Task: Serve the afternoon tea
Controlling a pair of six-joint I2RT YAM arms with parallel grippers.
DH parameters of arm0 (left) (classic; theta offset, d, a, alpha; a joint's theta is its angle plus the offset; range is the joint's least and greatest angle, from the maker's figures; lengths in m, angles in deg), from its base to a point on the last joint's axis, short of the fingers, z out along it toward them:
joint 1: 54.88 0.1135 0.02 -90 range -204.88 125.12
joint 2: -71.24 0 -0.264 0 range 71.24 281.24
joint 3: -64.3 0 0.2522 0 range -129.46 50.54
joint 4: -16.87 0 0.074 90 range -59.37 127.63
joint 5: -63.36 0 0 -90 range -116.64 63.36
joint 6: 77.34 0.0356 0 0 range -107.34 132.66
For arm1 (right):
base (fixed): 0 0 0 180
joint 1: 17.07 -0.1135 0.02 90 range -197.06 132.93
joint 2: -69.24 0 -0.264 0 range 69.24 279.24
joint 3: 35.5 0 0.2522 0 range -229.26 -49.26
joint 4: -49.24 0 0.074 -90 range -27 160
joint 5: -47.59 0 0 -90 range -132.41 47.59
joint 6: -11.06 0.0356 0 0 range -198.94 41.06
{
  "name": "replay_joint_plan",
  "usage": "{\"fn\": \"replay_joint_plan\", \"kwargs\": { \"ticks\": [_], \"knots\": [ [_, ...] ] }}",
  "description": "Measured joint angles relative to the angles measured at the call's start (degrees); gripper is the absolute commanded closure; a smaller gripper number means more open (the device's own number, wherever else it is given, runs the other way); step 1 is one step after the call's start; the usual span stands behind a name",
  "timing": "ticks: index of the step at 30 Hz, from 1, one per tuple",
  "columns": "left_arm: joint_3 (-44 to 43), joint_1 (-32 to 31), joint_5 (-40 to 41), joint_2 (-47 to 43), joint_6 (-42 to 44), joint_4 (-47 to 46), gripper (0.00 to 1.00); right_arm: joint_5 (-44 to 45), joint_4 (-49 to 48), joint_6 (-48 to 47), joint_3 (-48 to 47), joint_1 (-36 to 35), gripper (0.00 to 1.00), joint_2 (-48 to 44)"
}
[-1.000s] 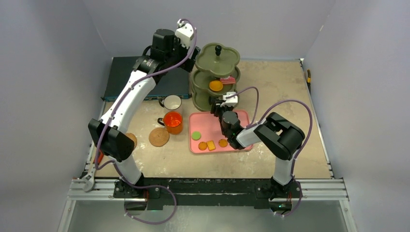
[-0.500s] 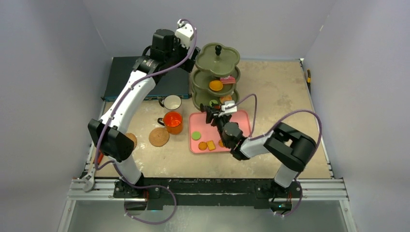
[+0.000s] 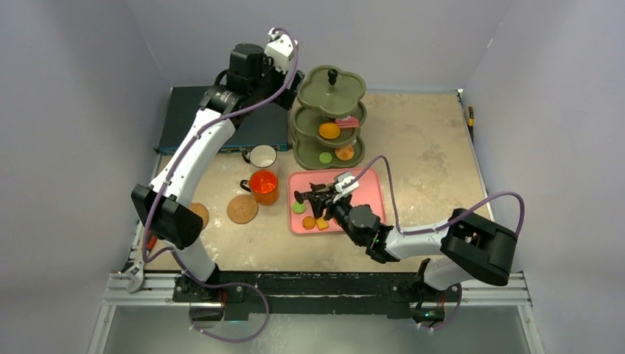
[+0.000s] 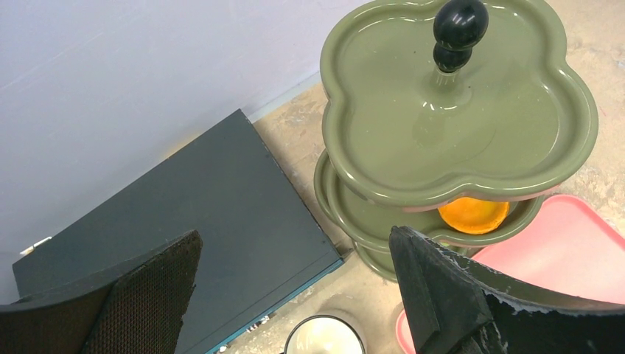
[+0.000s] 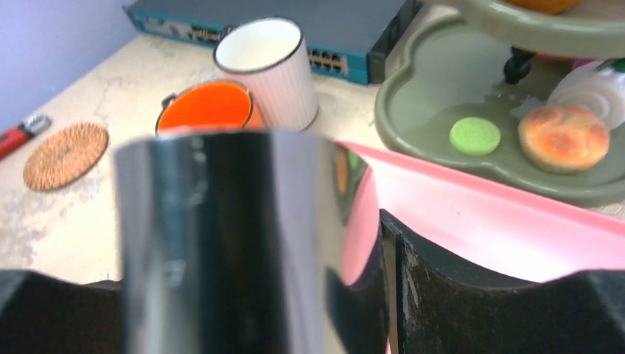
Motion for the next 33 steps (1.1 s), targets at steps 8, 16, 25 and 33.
{"fn": "replay_joint_plan", "kwargs": {
  "ticks": [8,16,25,33],
  "knots": [
    [0.0,0.0,-0.1,-0.1,0.0,0.1,0.01,-4.9,4.2,-0.3,0.5,-2.2,0.39,0.5],
    [0.0,0.0,-0.1,-0.1,0.0,0.2,0.01,-6.1,4.8,-1.7,-0.3,-3.1,0.43,3.5],
    [0.2,0.0,-0.1,-0.1,0.0,0.2,0.01,-5.7,4.7,-3.6,-1.1,-3.2,0.72,4.3],
    [0.7,0.0,0.0,-0.2,0.1,0.2,0.0,-4.1,3.9,-6.3,-3.8,-2.4,0.74,5.7]
  ]
}}
